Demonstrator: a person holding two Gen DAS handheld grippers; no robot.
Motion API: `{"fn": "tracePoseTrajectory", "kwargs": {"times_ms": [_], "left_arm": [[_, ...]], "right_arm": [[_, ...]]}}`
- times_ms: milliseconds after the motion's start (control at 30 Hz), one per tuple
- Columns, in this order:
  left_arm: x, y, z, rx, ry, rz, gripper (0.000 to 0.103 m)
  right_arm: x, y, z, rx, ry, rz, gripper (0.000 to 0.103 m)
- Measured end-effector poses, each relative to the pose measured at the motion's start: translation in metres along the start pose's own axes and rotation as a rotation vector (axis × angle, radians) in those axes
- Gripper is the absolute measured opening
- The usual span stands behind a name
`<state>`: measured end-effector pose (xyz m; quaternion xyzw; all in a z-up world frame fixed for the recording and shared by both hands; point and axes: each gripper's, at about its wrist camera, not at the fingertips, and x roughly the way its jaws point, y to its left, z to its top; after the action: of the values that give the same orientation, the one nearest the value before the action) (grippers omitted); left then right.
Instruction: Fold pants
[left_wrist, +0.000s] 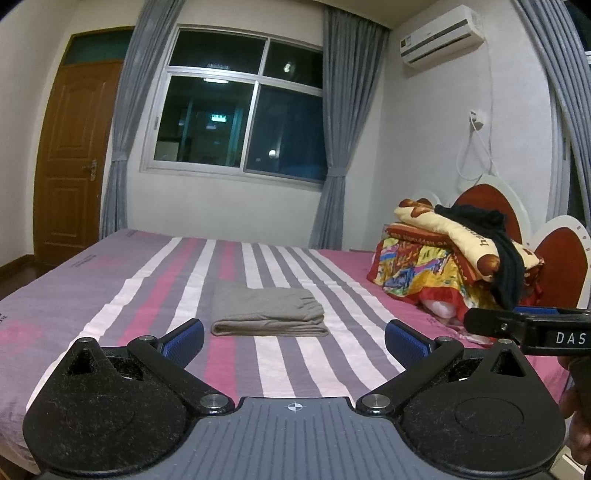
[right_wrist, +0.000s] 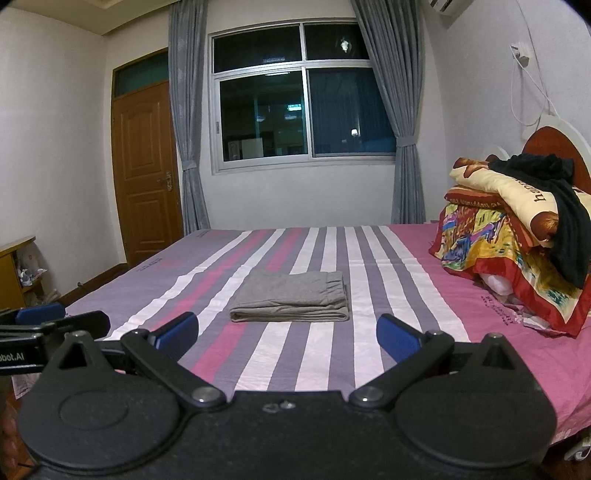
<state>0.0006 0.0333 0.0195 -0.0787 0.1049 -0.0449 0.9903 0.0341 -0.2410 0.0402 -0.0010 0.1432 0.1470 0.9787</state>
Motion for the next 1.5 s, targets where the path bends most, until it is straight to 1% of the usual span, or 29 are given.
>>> {"fn": "tracePoseTrajectory", "kwargs": {"times_ms": [267,1200,1500], "left_arm": [[0.0,0.0,-0.001,0.0,-0.001,0.001,0.103],[-0.001,-0.007,-0.001,0.002,-0.007,0.001,0.103],[0.0,-0.009,0.003,0.018,-0.013,0.009,0.103]], "right_arm": [[-0.002,-0.004,0.0,-0.005,-0.013,0.002,0.103],[-0.001,-0.005,0.0,-0.015,-0.009,0.003,0.103],[-0.001,-0.01,0.0,-0.022,-0.01,0.008,0.103]]}}
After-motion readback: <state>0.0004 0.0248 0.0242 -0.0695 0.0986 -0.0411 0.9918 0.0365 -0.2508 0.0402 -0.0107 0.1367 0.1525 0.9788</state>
